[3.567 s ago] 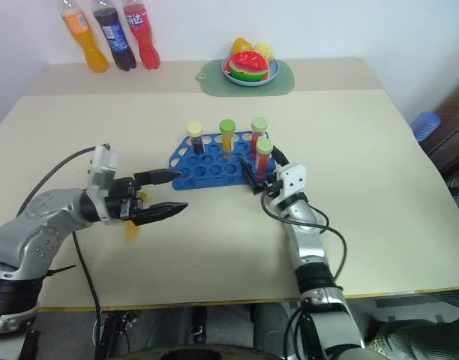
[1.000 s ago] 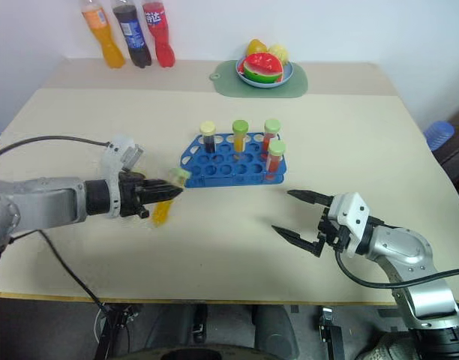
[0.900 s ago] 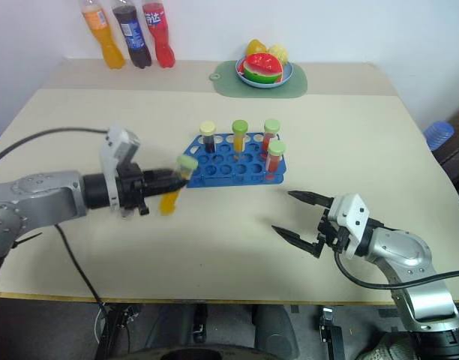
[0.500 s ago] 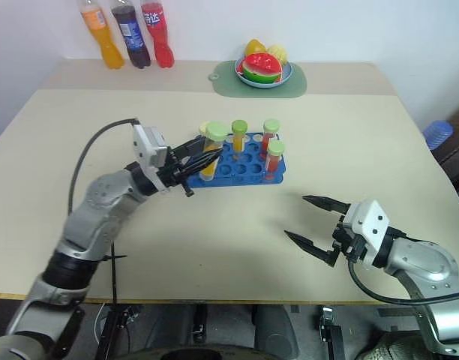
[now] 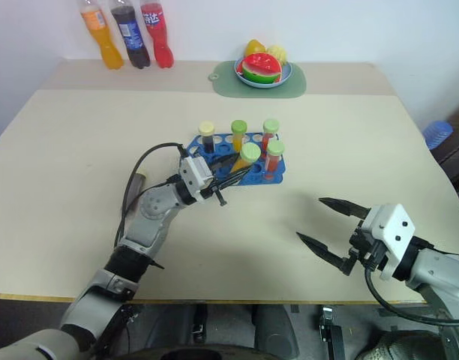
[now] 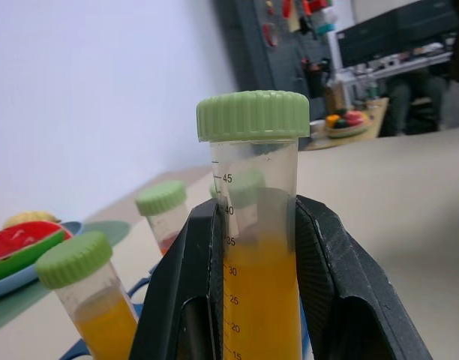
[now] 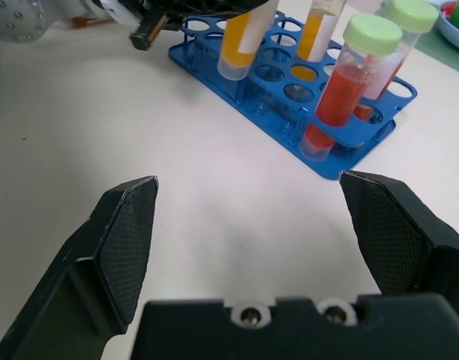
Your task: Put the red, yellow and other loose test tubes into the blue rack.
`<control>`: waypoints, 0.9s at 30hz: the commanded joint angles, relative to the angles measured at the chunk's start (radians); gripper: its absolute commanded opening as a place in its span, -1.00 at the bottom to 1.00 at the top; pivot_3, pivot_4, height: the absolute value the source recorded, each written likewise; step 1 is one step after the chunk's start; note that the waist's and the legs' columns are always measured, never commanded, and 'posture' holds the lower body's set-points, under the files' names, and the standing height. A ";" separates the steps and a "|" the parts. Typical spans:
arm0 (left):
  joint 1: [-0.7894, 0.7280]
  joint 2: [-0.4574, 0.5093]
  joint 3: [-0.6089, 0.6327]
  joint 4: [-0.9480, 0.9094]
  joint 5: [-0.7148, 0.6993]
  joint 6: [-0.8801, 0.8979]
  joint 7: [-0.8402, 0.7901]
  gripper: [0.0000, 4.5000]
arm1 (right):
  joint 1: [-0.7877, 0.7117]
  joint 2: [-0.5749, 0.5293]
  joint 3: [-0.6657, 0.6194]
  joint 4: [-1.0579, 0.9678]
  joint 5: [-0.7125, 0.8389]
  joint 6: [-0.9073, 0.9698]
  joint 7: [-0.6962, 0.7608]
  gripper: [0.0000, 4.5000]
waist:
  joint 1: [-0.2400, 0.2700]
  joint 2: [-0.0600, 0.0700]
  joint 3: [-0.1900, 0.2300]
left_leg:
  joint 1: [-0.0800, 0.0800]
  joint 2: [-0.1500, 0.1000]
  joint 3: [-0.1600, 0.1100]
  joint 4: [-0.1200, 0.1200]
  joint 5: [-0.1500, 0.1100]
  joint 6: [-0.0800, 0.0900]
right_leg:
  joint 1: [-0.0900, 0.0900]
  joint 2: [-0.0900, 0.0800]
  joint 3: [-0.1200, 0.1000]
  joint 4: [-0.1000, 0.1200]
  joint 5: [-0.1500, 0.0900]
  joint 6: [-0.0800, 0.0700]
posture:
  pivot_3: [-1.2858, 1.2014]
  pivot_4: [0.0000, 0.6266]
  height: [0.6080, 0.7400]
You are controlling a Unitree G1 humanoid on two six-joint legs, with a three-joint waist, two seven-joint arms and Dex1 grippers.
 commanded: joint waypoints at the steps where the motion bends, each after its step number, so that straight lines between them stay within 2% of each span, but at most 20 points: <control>1: -0.032 -0.027 0.038 -0.010 0.012 -0.038 0.054 -0.67 | 0.012 0.012 -0.028 -0.051 0.013 0.001 -0.018 0.90 | 0.000 0.000 0.000 | 0.000 0.000 0.000 0.000 0.000 0.000 | 0.000 0.000 0.000 0.000 0.000 0.000 | 0.03 -0.52 1.00; 9: -0.047 -0.043 0.057 0.053 0.052 -0.055 0.108 -0.67 | 0.011 0.008 -0.024 -0.044 0.017 0.000 -0.027 0.90 | 0.000 0.000 0.000 | 0.000 0.000 0.000 0.000 0.000 0.000 | 0.000 0.000 0.000 0.000 0.000 0.000 | 0.03 -0.52 1.00; 16: -0.083 -0.136 0.023 0.265 0.076 -0.131 0.085 -0.67 | 0.007 0.006 -0.026 -0.036 0.022 0.003 -0.026 0.90 | 0.001 -0.001 0.000 | 0.000 0.000 0.000 0.000 0.000 0.001 | 0.001 0.000 0.000 -0.001 0.000 0.000 | 0.03 -0.52 1.00; 19: -0.079 -0.153 0.012 0.290 0.070 -0.155 0.054 -0.67 | 0.013 0.005 -0.038 -0.044 0.028 0.009 -0.026 0.90 | 0.000 -0.001 0.000 | 0.000 0.000 0.000 0.000 0.000 0.001 | 0.001 0.000 0.000 -0.001 0.000 0.000 | 0.03 -0.52 1.00; 27: -0.082 -0.130 0.066 0.327 0.076 -0.146 0.103 -0.67 | 0.029 0.019 -0.046 -0.055 0.026 0.011 -0.035 0.90 | -0.001 -0.001 -0.001 | 0.001 0.000 -0.001 0.000 -0.001 0.001 | 0.002 0.000 0.000 -0.001 0.000 0.000 | 0.03 -0.52 1.00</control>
